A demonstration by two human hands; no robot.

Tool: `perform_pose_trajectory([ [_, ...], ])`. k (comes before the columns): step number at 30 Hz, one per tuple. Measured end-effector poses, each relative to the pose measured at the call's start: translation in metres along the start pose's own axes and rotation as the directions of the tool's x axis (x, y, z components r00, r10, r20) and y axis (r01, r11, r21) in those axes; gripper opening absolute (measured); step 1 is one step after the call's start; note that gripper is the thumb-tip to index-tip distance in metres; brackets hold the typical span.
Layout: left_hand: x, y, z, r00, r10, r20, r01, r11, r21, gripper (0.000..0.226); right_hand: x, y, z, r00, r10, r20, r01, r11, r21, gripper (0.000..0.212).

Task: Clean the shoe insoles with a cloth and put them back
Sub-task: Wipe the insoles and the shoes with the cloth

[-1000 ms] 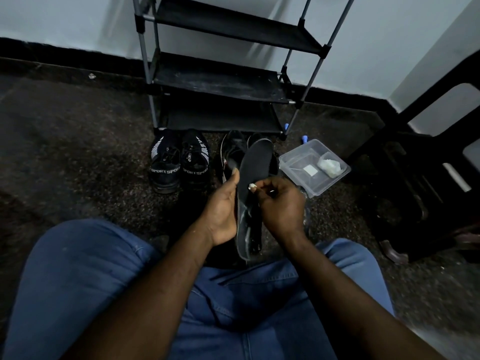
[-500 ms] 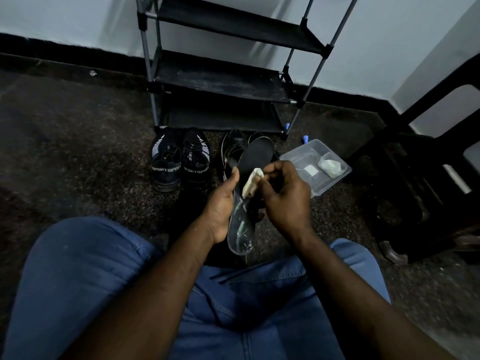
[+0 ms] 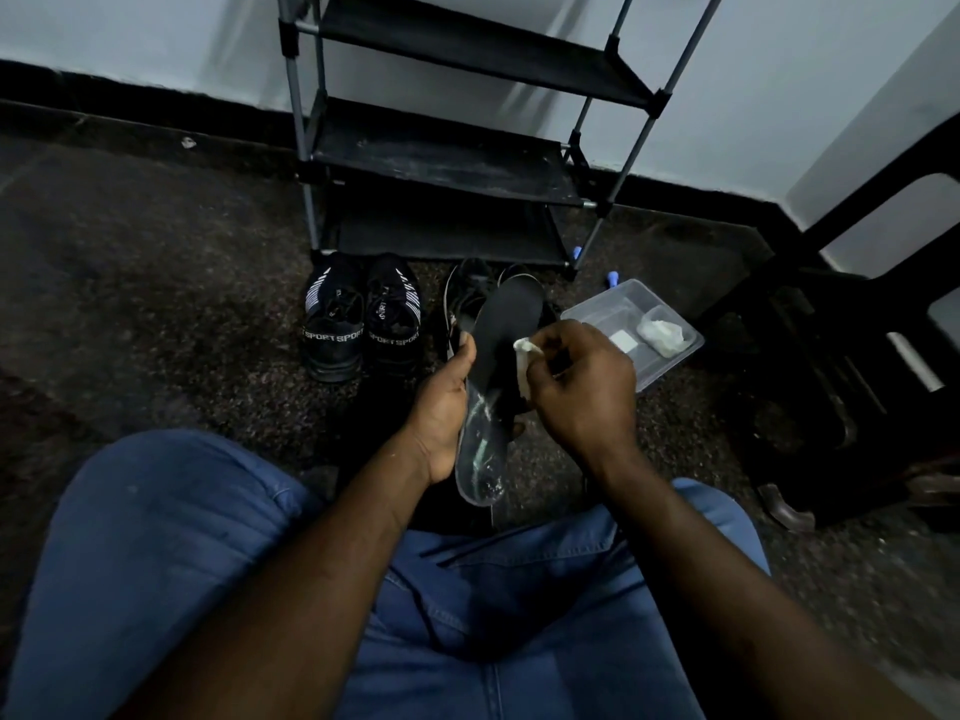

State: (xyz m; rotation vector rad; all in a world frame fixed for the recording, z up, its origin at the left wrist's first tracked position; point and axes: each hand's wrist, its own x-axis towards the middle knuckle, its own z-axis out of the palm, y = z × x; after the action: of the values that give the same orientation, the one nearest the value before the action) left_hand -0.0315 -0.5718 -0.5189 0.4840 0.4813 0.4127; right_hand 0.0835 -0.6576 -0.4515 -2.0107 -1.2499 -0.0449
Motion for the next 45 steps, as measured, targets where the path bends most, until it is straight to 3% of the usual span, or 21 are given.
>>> perform_pose_trajectory([
  [5, 0.001, -0.002, 0.003, 1.000, -0.011, 0.009, 0.010, 1.000, 0.019, 0.067, -0.001, 0.004, 0.007, 0.987, -0.021, 0.156, 0.037, 0.995, -0.096, 0.012],
  [8, -0.001, 0.000, 0.002, 0.999, -0.028, 0.021, 0.028, 0.999, 0.016, 0.066, -0.003, 0.006, 0.011, 0.995, -0.028, 0.100, 0.038, 0.994, -0.098, 0.015],
  [13, -0.007, 0.001, 0.007, 0.999, -0.027, 0.024, 0.026, 1.000, 0.016, 0.063, -0.004, 0.014, 0.018, 0.981, -0.168, 0.092, 0.185, 0.955, -0.231, 0.007],
  [17, -0.006, 0.002, 0.006, 0.999, -0.041, 0.008, 0.041, 0.999, 0.010, 0.063, -0.008, 0.019, 0.017, 0.966, -0.203, 0.158, 0.234, 0.948, -0.215, 0.022],
  [22, -0.004, -0.002, 0.008, 0.998, -0.056, -0.034, 0.057, 0.998, 0.026, 0.065, -0.018, 0.010, 0.019, 0.965, -0.218, 0.145, 0.244, 0.948, -0.202, 0.017],
  [27, -0.003, 0.005, 0.001, 0.996, -0.072, -0.044, 0.073, 0.997, 0.026, 0.081, -0.039, -0.007, 0.025, 0.956, -0.248, 0.156, 0.264, 0.960, -0.096, 0.014],
  [34, -0.007, -0.001, 0.004, 0.995, -0.013, -0.094, 0.024, 0.993, 0.113, 0.069, -0.018, -0.010, 0.030, 0.978, -0.160, 0.132, 0.176, 0.977, -0.121, 0.015],
  [41, 0.000, 0.001, 0.003, 0.992, -0.023, -0.125, 0.036, 0.994, 0.105, 0.071, -0.048, -0.010, 0.027, 0.958, -0.200, 0.207, 0.220, 0.973, -0.074, 0.013],
  [45, -0.004, 0.001, 0.006, 0.994, -0.020, -0.110, 0.031, 0.994, 0.101, 0.066, -0.027, -0.008, 0.029, 0.974, -0.164, 0.153, 0.184, 0.975, -0.124, 0.013],
])
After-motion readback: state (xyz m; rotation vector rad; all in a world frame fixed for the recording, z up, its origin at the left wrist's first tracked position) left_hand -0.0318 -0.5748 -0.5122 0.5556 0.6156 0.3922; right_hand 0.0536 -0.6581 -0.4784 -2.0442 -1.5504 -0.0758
